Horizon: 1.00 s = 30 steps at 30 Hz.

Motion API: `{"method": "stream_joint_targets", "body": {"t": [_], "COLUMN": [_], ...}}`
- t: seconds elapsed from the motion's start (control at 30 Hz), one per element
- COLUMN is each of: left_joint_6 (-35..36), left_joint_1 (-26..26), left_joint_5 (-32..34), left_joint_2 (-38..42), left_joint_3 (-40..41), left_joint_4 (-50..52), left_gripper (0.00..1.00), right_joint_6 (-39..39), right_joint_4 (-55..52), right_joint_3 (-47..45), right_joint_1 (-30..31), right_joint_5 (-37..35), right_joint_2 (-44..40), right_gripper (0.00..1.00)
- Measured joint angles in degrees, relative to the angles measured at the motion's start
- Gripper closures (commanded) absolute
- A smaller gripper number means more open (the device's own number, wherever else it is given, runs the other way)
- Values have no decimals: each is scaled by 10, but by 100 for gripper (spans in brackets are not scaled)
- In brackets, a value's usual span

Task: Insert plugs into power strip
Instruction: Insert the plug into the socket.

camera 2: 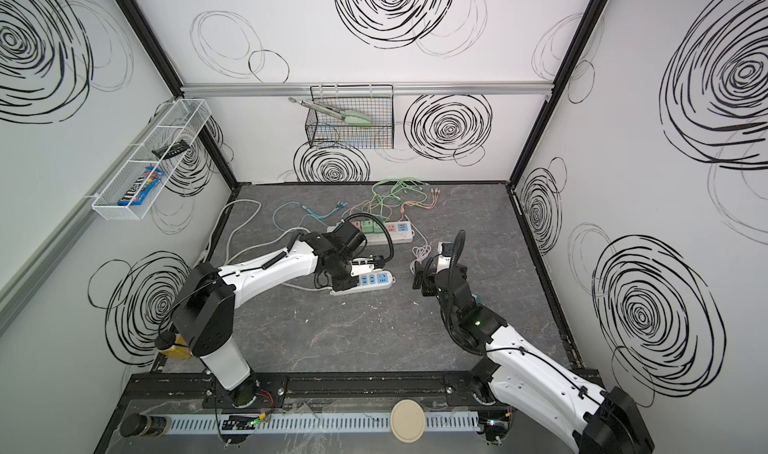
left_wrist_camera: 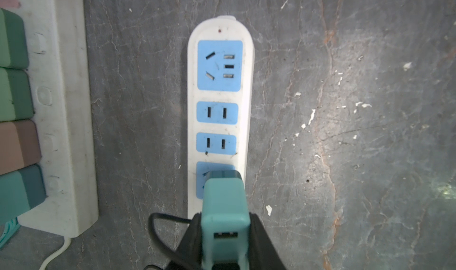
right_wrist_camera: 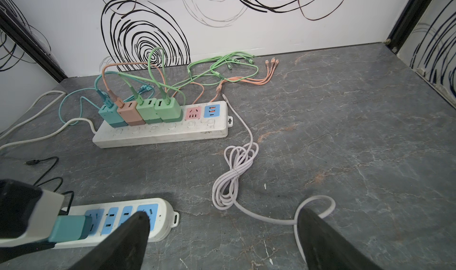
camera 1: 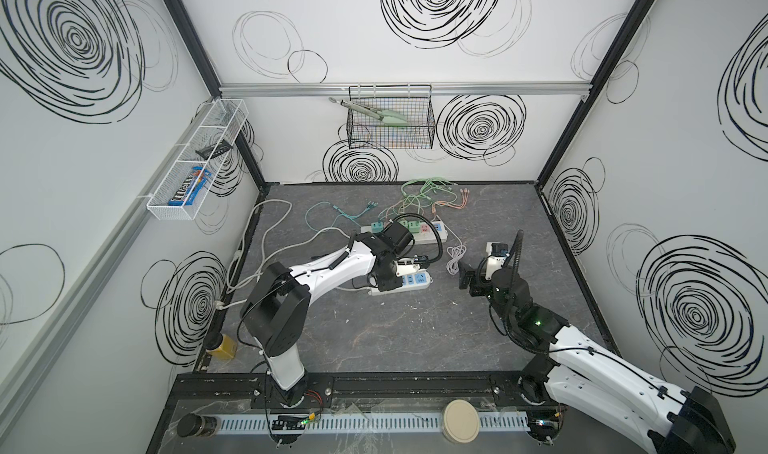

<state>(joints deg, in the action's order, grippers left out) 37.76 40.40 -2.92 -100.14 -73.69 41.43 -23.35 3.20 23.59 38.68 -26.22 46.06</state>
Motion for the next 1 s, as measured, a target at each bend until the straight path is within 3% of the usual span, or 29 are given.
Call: {"method": "stream_joint_targets", "body": {"t": [0.63, 0.7, 0.8, 1.0], "left_joint_6": [19, 19, 23, 28], "left_joint_1": [-6, -7, -8, -17], "left_joint_5": [3, 2, 0, -18], "left_joint_2": [-39, -39, -42, -44], "left_joint_3": [-21, -21, -24, -22], "left_joint_4": [0, 0, -3, -31], "left_gripper": [100, 76, 49, 27], "right_joint_6": [-8, -9, -12, -18], "right_joint_4": [-1, -1, -1, -1], "right_joint_3": [0, 0, 0, 0], "right_joint_1": [-2, -3, -6, -25], "right_joint_5": [3, 5, 12, 54], "right_joint_2": [0, 0, 1, 8], "right_gripper": [3, 3, 3, 3]}}
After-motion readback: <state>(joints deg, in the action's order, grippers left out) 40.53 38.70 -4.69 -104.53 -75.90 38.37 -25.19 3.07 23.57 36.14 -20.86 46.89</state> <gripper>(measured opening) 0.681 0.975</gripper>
